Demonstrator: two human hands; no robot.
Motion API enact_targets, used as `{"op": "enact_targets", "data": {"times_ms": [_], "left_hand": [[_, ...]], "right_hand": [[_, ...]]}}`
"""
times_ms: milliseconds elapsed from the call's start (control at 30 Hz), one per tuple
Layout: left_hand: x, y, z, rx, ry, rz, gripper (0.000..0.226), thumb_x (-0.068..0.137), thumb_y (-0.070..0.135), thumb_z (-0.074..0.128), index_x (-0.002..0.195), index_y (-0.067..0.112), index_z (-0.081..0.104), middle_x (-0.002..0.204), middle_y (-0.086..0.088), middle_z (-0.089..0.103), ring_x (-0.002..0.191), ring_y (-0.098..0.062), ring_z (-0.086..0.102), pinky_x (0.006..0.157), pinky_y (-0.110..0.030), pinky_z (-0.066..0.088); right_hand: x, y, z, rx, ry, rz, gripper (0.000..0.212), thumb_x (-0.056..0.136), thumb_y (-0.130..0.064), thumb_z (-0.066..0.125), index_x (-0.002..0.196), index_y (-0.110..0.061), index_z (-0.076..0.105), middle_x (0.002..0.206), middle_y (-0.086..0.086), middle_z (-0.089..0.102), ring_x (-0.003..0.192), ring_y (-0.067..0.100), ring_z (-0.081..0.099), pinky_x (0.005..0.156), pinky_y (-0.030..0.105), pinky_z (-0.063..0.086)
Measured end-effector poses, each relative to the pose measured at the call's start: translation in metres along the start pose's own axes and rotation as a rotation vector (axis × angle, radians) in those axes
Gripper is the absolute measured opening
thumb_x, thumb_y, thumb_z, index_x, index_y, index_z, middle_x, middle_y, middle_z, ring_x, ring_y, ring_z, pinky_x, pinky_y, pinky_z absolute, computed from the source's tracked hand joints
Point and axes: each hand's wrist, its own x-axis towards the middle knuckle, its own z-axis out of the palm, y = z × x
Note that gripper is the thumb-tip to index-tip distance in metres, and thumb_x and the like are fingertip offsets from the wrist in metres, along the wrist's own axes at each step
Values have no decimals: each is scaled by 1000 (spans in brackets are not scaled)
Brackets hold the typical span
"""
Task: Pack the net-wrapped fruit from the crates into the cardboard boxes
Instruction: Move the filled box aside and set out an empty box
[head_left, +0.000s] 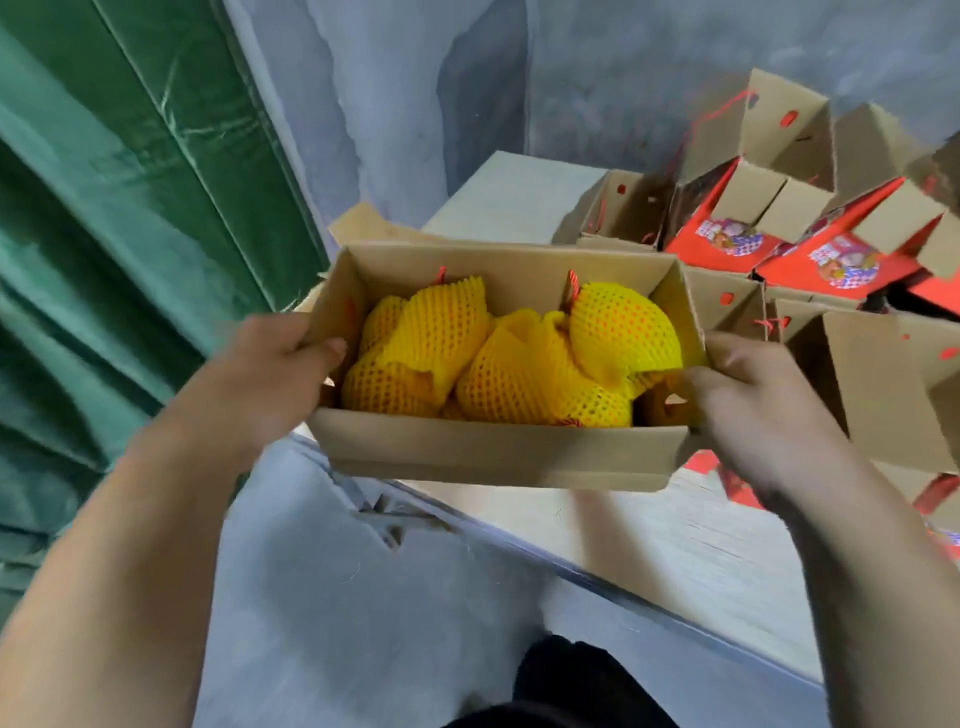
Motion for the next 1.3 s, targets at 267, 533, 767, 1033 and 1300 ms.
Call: {"op": "enact_targets", "data": {"times_ms": [267,533,767,1033,1300], "left_hand": [[134,44,-45,-42,133,127,21,99,29,62,87,14,72,91,-21,74,80,-43,68,82,-52,55],[290,64,-55,-99,176,170,21,94,29,58,89,13,72,91,-20,73,77,-32,67,73,-41,53],[443,71,-26,-92,76,217,40,88,36,50,111,9,69,111,-20,72,100,-39,70,94,-59,56],[575,8,75,106,-122,206,36,108,26,45,112,-3,66,114,-28,66,108,-42,63,91,-48,51],[596,-40,135,377,-283,209,29,103,17,47,80,11,64,94,-22,69,92,-42,65,68,-37,42]], "right_hand": [[130,-62,24,108,92,-135,19,86,-8,56,81,-15,73,69,7,72,58,18,64,49,28,49],[277,-89,67,92,143,-138,16,77,-16,53,83,-11,66,66,8,67,59,20,56,55,42,47],[380,-70,123,84,253,-59,14,81,-9,47,84,-8,61,75,9,62,69,27,61,63,44,52],[454,-11,203,-130,263,211,13,96,-2,48,94,-6,60,108,27,68,101,38,64,87,43,52],[462,34,251,-375,110,618,16,93,-6,50,105,-6,61,97,12,62,90,33,58,82,42,54]]}}
